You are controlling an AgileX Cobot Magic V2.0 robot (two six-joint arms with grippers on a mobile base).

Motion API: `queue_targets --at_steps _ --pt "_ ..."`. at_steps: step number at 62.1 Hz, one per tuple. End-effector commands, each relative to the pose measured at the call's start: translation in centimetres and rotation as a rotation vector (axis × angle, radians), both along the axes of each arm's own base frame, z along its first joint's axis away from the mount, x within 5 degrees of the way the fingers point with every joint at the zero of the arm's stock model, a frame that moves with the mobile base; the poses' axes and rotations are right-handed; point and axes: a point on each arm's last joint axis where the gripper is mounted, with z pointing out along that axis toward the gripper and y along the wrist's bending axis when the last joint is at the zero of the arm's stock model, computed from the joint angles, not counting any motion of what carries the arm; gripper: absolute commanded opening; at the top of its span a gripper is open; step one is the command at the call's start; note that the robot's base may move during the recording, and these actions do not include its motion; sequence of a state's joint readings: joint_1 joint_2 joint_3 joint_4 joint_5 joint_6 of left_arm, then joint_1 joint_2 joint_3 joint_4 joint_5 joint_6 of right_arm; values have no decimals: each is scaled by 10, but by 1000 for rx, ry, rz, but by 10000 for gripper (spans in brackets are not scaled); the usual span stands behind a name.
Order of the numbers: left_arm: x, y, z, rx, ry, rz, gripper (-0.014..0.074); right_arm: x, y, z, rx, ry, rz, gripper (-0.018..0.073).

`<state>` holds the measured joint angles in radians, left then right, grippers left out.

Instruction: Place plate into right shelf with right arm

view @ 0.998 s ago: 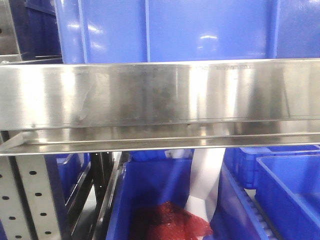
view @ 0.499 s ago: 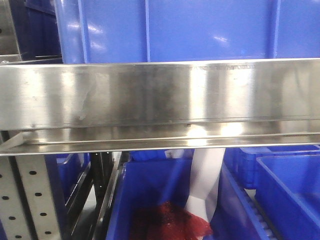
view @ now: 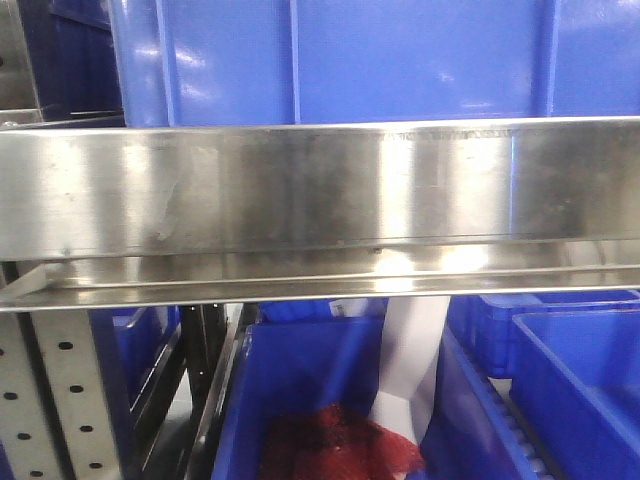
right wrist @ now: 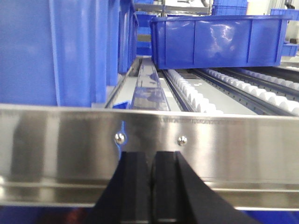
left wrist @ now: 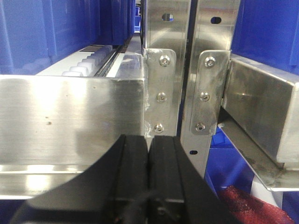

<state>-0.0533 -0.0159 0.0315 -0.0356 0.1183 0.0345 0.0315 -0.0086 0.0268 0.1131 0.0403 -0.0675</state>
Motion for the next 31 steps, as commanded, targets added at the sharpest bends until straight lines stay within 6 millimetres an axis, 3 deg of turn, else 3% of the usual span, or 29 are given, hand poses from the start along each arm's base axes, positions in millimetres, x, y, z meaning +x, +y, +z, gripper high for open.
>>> queue_targets --at_steps 1,31 --pt "0 0 5 -14 -82 4 -47 -3 -1 14 22 -132 -13 57" --pt "0 0 5 -14 -82 4 -47 -2 -1 7 8 -69 -9 57"
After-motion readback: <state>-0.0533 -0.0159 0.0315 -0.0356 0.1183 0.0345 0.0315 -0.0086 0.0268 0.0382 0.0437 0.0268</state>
